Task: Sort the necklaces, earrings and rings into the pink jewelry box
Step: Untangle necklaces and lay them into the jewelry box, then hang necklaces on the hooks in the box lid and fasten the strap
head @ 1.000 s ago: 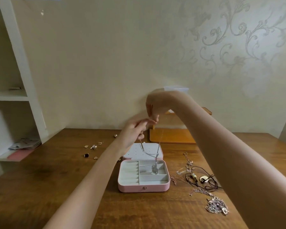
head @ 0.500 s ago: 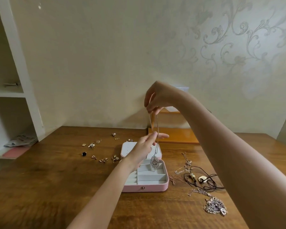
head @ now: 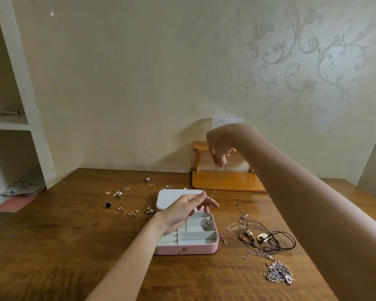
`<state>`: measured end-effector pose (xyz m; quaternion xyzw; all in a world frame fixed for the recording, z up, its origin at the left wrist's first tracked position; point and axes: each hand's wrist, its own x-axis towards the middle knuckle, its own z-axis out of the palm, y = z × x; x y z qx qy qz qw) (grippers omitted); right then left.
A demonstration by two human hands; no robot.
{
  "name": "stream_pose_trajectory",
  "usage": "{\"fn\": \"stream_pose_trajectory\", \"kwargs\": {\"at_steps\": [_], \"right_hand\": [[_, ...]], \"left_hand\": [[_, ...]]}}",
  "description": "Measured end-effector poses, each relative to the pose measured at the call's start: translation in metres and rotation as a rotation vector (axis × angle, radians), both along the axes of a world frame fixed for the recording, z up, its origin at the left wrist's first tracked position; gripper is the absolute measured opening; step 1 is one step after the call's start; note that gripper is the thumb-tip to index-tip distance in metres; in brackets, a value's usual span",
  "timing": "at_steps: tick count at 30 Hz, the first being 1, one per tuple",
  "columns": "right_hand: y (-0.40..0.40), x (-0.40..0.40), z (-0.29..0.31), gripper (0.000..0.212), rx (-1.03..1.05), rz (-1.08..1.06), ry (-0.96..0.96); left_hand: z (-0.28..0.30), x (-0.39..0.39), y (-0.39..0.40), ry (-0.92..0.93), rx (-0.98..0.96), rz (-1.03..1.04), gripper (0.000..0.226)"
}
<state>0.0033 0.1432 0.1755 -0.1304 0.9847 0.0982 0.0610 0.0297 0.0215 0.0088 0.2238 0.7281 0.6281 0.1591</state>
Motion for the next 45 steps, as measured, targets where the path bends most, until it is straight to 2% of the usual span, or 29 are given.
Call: {"fn": "stream_pose_trajectory", "kwargs": {"at_steps": [3, 7, 9, 11, 13, 16, 18, 20, 22, 23, 24, 26, 28, 31, 33, 35, 38, 42, 45], "right_hand": [[0.003, -0.005, -0.006, 0.026, -0.095, -0.017, 0.008], [0.008, -0.005, 0.004, 0.011, -0.512, -0.016, 0.046], [0.009, 0.001, 0.01, 0.012, -0.746, -0.038, 0.002], [0.01, 0.006, 0.01, 0.013, -0.874, -0.06, 0.001], [0.012, 0.004, 0.009, 0.013, -0.896, -0.098, 0.05], [0.02, -0.005, 0.004, 0.014, -0.809, -0.151, 0.126], [0.029, -0.011, -0.004, 0.017, -0.67, -0.202, 0.1], [0.035, -0.014, -0.018, 0.022, -0.485, -0.238, -0.014], [0.038, -0.015, -0.032, 0.031, -0.359, -0.152, -0.054], [0.035, -0.012, -0.038, 0.034, -0.409, -0.063, -0.041], [0.03, -0.006, -0.045, 0.037, -0.554, 0.033, -0.073], [0.014, 0.006, -0.061, 0.043, -1.004, 0.181, -0.342], [0.002, 0.007, -0.077, 0.049, -1.274, 0.235, -0.577], [-0.002, -0.003, -0.092, 0.05, -1.263, 0.257, -0.691], [-0.001, -0.008, -0.097, 0.036, -1.239, 0.26, -0.737], [0.001, -0.011, -0.097, 0.025, -1.272, 0.217, -0.704], [0.01, -0.019, -0.091, 0.026, -1.197, 0.105, -0.482], [0.014, -0.023, -0.078, 0.024, -1.186, 0.094, -0.323], [0.012, -0.019, -0.073, 0.021, -1.118, 0.131, -0.263]], "left_hand": [[-0.002, -0.003, -0.006, -0.021, 0.028, 0.017, 0.036], [-0.005, -0.004, -0.01, -0.044, 0.09, 0.033, 0.037], [-0.004, -0.005, -0.013, -0.096, 0.192, 0.019, 0.036], [0.0, -0.006, -0.016, -0.162, 0.315, -0.01, 0.031], [0.006, -0.004, -0.018, -0.174, 0.348, -0.004, 0.028], [0.016, -0.004, -0.024, -0.168, 0.306, 0.016, 0.026], [0.027, -0.005, -0.028, -0.093, 0.131, 0.053, 0.028], [0.038, -0.005, -0.032, -0.002, -0.082, 0.073, 0.03], [0.047, -0.005, -0.035, 0.023, -0.191, 0.037, 0.03], [0.051, -0.005, -0.036, 0.013, -0.21, 0.005, 0.031], [0.055, -0.005, -0.036, -0.003, -0.222, -0.019, 0.031], [0.061, -0.005, -0.035, -0.031, -0.252, -0.03, 0.03], [0.067, -0.006, -0.035, -0.025, -0.301, -0.018, 0.029], [0.073, -0.012, -0.043, -0.001, -0.331, -0.021, 0.028], [0.077, -0.018, -0.049, 0.032, -0.337, 0.001, 0.031], [0.077, -0.027, -0.054, 0.08, -0.36, 0.057, 0.033], [0.069, -0.039, -0.058, 0.117, -0.347, 0.163, 0.033], [0.045, -0.042, -0.054, -0.091, -0.049, 0.107, 0.03], [0.034, -0.04, -0.052, -0.205, 0.072, -0.034, 0.035]]}}
